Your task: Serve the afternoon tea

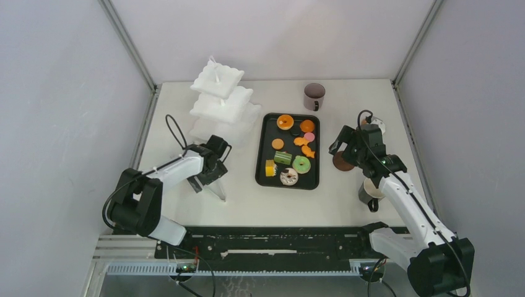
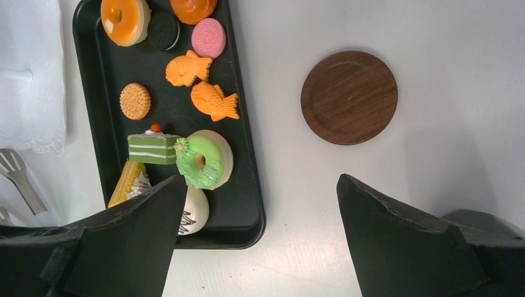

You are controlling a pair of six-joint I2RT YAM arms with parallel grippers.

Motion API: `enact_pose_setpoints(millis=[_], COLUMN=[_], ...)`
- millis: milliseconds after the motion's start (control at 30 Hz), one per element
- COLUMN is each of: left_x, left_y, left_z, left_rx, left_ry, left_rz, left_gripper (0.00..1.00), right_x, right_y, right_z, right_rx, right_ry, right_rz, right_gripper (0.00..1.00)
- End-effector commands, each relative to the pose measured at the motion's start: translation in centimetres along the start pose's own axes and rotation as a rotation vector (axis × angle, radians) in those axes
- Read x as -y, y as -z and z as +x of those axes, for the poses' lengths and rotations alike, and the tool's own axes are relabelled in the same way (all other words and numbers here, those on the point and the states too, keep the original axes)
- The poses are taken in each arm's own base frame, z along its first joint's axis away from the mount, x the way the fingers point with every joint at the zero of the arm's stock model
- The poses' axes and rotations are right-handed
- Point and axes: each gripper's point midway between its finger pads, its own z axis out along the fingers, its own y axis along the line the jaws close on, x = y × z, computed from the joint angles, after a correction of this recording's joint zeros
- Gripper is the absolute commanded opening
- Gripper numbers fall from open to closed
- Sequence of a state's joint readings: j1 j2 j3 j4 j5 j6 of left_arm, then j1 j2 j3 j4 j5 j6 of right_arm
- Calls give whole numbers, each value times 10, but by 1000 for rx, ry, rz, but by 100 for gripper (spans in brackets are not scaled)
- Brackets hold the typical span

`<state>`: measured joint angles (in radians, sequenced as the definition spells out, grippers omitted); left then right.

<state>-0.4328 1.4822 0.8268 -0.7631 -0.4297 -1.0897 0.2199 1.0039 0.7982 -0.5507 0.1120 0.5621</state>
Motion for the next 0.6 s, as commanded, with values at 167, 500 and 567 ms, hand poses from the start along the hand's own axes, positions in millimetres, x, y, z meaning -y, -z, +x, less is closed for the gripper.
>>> enact_pose_setpoints(millis=[167, 500, 567], left_x=[9, 14, 13], left_y=[9, -2, -7], left_z=[-34, -44, -43], left_rx=[34, 6, 1], left_ry=[65, 51, 55], left_rz=[67, 71, 72], left_gripper=[98, 98, 98], right_x=[-2, -1, -1], right_y=[4, 3, 3], right_z=[-13, -12, -12], right_rx=[56, 54, 53], right_ry=[-8, -9, -9], right_rz=[-18, -16, -17], right_gripper=[99, 99, 99])
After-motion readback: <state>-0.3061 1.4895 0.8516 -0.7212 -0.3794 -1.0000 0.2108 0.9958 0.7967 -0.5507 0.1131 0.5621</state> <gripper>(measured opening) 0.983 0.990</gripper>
